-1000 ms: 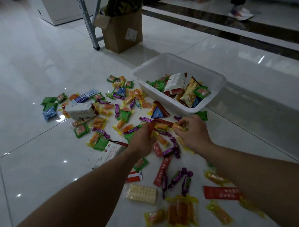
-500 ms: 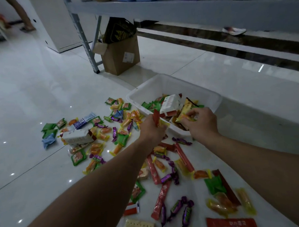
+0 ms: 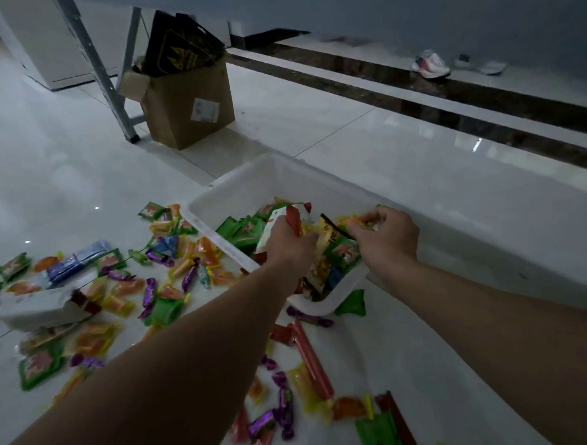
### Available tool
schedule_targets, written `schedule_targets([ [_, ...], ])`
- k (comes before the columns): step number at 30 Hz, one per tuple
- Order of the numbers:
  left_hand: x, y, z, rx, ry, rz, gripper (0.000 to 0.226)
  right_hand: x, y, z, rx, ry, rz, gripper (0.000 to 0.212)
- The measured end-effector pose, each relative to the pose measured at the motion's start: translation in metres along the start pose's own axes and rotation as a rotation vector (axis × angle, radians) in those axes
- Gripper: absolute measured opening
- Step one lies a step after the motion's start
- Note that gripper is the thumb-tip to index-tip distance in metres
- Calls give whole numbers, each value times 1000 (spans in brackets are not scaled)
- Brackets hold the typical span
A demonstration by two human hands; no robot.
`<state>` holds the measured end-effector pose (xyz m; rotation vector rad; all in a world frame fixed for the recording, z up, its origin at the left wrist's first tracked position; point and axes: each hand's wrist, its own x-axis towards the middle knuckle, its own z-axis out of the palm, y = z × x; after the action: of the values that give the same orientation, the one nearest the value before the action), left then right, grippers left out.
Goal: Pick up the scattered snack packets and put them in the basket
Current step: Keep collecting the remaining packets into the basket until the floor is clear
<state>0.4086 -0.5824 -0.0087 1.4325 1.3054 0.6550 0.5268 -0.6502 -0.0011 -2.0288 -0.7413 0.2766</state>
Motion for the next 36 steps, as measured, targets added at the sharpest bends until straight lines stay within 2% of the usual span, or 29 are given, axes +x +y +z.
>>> schedule_targets([
  [5,25,3,15,-89,83,12,27,26,6,10,54,19,38,10],
  [8,26,-5,18,-57,78,21,29,38,10,21,61,7,65,9],
  [12,27,-15,12,14,92,0,41,45,15,34,26,-5,73,11],
  [16,29,-22,3,128,108,38,63,49,21,41,-15,-31,63,11],
  [18,28,-23,0,143,81,45,68,50,24,41,-35,-48,41,20],
  [22,25,-20,-1,171,51,59,65,49,26,34,-71,-106,17,30],
  [28,20,-20,-7,311,51,136,63,34,21,24,-96,-155,-62,33],
  [36,-22,-9,-37,279,3,167,54,-12,4,-1,-56,-172,-117,42],
])
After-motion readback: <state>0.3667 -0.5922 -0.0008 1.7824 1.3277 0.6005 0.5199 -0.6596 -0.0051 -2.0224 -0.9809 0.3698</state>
